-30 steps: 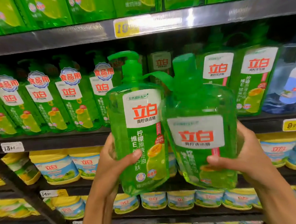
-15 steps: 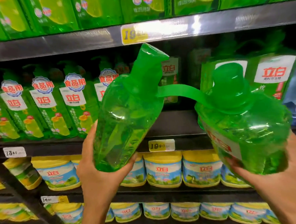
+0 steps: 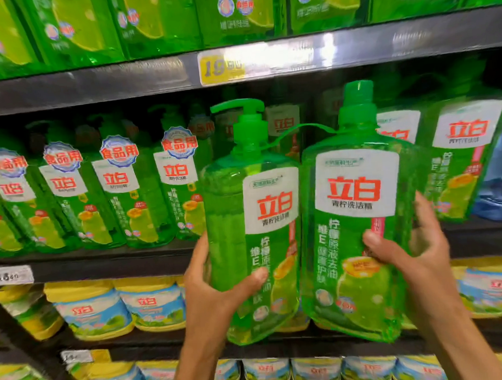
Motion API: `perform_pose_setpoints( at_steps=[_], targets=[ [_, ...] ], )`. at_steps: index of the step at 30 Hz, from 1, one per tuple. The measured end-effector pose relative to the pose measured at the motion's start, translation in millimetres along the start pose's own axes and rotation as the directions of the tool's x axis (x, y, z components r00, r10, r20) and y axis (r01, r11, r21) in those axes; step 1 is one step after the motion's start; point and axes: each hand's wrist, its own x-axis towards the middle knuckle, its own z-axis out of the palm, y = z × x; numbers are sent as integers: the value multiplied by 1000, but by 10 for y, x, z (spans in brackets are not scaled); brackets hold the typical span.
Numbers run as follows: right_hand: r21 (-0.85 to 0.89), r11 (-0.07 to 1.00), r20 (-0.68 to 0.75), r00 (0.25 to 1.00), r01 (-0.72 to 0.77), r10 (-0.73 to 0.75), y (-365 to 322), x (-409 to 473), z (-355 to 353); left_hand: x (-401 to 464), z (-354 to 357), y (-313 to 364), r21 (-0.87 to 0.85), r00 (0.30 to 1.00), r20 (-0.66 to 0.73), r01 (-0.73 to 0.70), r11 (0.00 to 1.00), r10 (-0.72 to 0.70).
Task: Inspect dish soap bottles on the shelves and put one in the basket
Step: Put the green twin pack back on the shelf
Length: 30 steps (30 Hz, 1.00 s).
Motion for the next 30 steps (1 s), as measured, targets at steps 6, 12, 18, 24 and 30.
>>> perform_pose_setpoints(
  at_steps=[6, 12, 18, 24, 30],
  targets=[
    [52, 998, -16, 999, -27, 28, 76, 297, 111, 404, 34, 22, -45, 1000, -9, 14, 999, -14],
    [-84, 995, -75, 996, -63, 57, 135, 307, 292, 472, 55, -67, -6, 997, 32, 63, 998, -63],
    [-115, 993, -114, 993, 14, -27, 76, 439, 366, 351, -7, -240, -31, 984, 70, 167, 986, -164],
    [-183, 973, -112, 980, 140, -162, 19, 497, 471, 551, 35, -316, -129, 973, 12, 231, 964, -231],
    [-185, 960, -115, 966, 209, -233, 88, 557, 592, 760, 97, -296, -188, 977, 1, 211, 959, -214]
  ],
)
